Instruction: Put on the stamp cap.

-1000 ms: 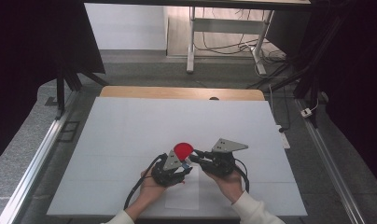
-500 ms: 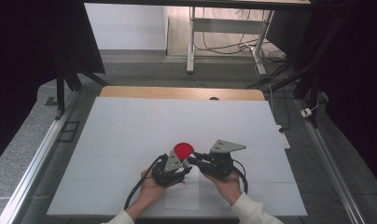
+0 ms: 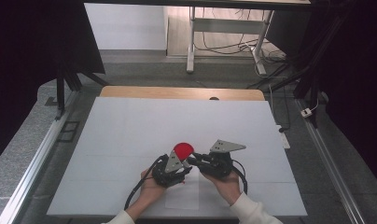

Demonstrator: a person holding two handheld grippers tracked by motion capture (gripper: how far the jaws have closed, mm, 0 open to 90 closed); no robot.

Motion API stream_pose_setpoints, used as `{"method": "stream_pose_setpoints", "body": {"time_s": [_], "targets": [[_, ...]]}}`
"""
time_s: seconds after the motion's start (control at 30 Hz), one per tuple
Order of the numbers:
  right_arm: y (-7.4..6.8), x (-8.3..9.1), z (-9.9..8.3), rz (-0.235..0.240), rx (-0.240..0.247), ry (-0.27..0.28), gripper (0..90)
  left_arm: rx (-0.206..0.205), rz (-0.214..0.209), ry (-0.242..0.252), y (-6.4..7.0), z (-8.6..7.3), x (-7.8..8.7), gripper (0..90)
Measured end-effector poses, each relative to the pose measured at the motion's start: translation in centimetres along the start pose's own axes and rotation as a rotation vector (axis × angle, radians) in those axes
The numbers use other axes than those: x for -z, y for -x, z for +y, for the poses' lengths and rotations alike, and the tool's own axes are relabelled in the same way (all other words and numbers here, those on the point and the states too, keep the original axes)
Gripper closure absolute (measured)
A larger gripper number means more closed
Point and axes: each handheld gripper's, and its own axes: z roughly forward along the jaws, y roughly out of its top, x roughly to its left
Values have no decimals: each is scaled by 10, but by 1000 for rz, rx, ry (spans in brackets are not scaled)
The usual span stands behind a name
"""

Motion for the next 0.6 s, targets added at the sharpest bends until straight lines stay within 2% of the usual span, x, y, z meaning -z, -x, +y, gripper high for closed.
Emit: {"method": "stream_pose_setpoints", "body": {"time_s": [0.4, 0.6], "targets": [[1, 0, -1, 4, -32, 6, 745, -5, 1, -2, 1, 0, -1, 637], [3, 0, -2, 14, -73, 10, 745, -11, 3, -3, 2, 0, -1, 637]]}}
